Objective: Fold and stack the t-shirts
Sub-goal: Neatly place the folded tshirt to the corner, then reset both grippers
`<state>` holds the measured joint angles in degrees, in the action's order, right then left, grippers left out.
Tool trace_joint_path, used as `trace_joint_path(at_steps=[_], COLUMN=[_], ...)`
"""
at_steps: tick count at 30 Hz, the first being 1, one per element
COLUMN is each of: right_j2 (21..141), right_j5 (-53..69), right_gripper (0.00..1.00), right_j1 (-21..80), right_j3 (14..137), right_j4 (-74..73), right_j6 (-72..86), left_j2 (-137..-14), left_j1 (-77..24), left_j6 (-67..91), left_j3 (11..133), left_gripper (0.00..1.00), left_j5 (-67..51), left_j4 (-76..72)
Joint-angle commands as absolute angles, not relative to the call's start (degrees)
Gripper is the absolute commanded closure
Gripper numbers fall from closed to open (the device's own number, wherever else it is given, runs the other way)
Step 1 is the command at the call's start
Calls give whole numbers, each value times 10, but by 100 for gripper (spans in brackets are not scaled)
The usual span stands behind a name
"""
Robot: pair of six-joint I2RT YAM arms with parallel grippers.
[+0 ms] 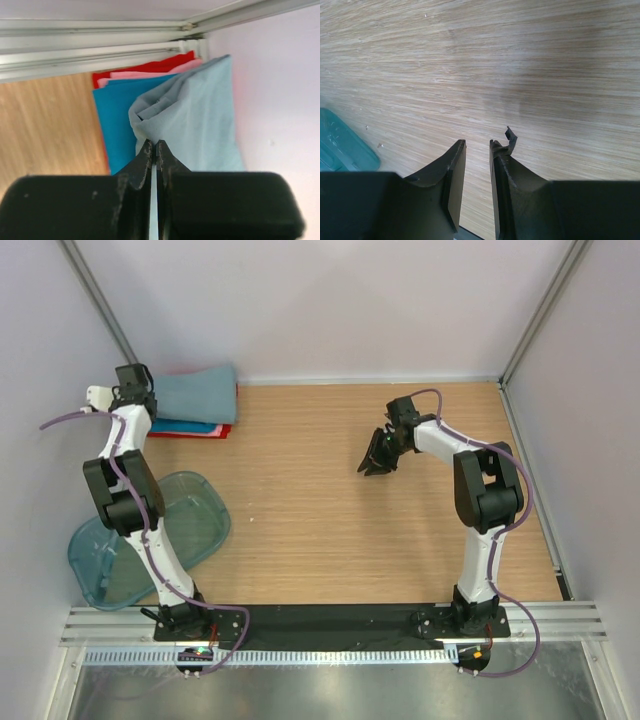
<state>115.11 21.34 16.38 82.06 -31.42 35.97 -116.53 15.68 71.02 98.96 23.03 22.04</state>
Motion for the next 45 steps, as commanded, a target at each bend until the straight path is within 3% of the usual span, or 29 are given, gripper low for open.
trace_joint_path(at_steps=[1,16,26,27,29,34,40,45], right_j2=[1111,1094,1082,1082,1082,1075,1052,1019], right_j5=[210,206,208,208,210,214,211,198], right_gripper=[67,67,67,67,68,67,66,66], right_j1=[163,163,163,163,163,162,163,163], right_j3=[821,803,784,784,789,798,808,789], right_j4=[-303,-305,-293,-294,-296,-303,-330,-345], right_j6=[360,349,346,345,342,339,338,340], left_j2=[-1153,-1215,-1229,-1237,-1238,-1221,-1223,-1201], left_j1=[173,187,189,189,189,181,119,68], left_j6=[679,612,602,600,590,537,419,352], left_j3=[980,1087,1092,1091,1088,1125,1243,1195], left_gripper=[100,100,100,96,81,61,55,52], left_j5=[297,261,280,280,277,272,282,310], left_j4=[231,208,255,276,286,318,423,418])
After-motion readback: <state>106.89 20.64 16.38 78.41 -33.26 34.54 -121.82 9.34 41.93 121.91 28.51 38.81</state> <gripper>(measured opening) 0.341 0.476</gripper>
